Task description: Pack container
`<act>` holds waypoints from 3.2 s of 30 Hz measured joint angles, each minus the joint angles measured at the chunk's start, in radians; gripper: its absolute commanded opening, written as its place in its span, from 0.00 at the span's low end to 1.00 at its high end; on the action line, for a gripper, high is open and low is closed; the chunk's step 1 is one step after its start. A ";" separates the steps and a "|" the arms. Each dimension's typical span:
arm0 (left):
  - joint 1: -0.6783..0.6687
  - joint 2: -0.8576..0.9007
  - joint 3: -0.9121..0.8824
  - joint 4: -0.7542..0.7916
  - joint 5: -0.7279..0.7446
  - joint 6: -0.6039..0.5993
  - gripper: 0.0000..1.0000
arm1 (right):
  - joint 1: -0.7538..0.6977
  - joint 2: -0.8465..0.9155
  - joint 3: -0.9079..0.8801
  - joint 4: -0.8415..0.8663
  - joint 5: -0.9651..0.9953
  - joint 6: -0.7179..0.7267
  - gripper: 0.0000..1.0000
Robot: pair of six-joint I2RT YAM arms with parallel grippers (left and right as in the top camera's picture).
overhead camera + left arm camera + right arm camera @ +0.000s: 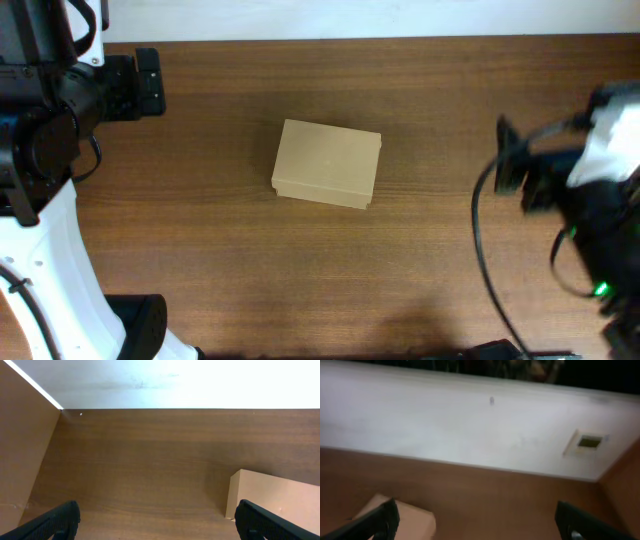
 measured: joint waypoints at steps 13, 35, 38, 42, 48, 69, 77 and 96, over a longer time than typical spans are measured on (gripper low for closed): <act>0.000 0.000 0.000 -0.002 -0.003 0.000 1.00 | -0.119 -0.508 -0.842 0.151 -0.018 0.026 0.99; 0.000 0.000 0.000 -0.002 -0.003 0.000 1.00 | -0.251 -0.790 -1.324 0.312 -0.083 0.030 0.99; 0.000 0.000 0.000 -0.002 -0.003 0.000 1.00 | -0.251 -0.790 -1.324 0.312 -0.083 0.030 0.99; 0.000 0.000 0.000 -0.002 -0.003 0.000 1.00 | -0.251 -0.791 -1.333 0.315 -0.083 0.029 0.99; 0.000 0.000 0.000 -0.002 -0.003 0.000 1.00 | -0.251 -0.791 -1.371 0.317 -0.083 0.030 0.99; 0.000 0.000 0.000 -0.002 -0.003 0.000 1.00 | -0.251 -0.792 -1.371 0.319 -0.083 0.030 0.99; 0.000 0.000 0.000 -0.002 -0.003 0.000 1.00 | -0.251 -0.792 -1.371 0.319 -0.083 0.030 0.99; 0.000 -0.562 -0.704 0.235 -0.014 0.000 1.00 | -0.252 -0.793 -1.371 0.322 -0.082 0.030 0.99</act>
